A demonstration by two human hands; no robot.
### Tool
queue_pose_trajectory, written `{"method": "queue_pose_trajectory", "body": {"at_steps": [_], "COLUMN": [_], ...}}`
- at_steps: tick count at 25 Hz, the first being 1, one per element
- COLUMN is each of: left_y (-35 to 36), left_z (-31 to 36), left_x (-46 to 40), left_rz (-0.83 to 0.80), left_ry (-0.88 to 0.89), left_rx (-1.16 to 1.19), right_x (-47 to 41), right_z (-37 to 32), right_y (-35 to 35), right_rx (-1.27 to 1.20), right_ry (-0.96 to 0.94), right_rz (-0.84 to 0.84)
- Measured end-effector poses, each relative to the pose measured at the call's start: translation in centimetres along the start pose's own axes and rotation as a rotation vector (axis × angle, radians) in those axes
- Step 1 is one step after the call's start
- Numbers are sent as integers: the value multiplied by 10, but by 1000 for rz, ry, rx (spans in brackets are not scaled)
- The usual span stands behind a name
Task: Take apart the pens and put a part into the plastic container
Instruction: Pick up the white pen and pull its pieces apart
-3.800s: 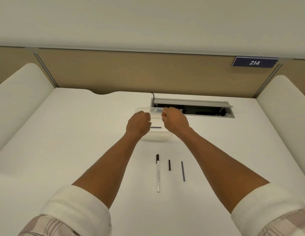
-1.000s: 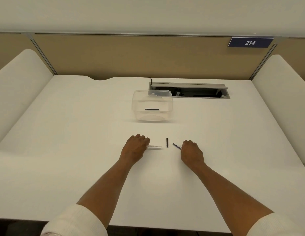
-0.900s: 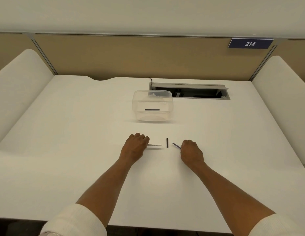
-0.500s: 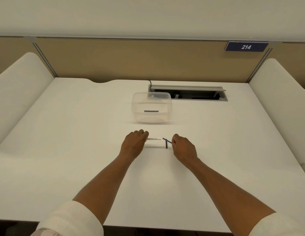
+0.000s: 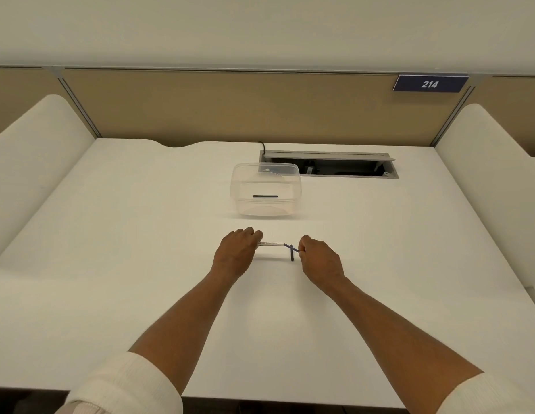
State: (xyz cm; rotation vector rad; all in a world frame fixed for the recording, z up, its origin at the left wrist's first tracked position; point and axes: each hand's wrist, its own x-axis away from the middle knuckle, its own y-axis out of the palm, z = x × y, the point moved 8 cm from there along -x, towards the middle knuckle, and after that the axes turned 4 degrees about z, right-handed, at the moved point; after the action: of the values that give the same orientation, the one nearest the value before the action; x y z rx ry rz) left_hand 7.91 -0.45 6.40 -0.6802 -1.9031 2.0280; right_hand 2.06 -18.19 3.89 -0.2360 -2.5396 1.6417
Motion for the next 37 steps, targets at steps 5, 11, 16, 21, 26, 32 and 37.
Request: {"method": "queue_pose_trajectory", "body": {"at_steps": [5, 11, 16, 21, 26, 32, 37], "left_y": [-1, 3, 1, -1, -2, -4, -6], "left_z": [0, 2, 5, -2, -7, -8, -8], "left_x": [-1, -2, -3, -8, -8, -7, -9], "left_rz": [2, -1, -5, -5, 4, 0, 2], "left_ry": [11, 26, -4, -69, -105, -98, -82], "left_rx": [-4, 2, 63, 139, 160, 151, 140], "right_x": [1, -5, -13, -25, -33, -33, -34], "right_z": [-4, -10, -14, -14, -16, -17, -19], "right_y": [-4, -2, -2, -13, -11, -9, -6], "right_rx": [13, -108, -415, -687, -767, -730, -707], "right_ry": [-67, -93, -55, 62, 95, 80, 58], "right_rz": [-16, -139, -124, -147, -209, -191, -159]}}
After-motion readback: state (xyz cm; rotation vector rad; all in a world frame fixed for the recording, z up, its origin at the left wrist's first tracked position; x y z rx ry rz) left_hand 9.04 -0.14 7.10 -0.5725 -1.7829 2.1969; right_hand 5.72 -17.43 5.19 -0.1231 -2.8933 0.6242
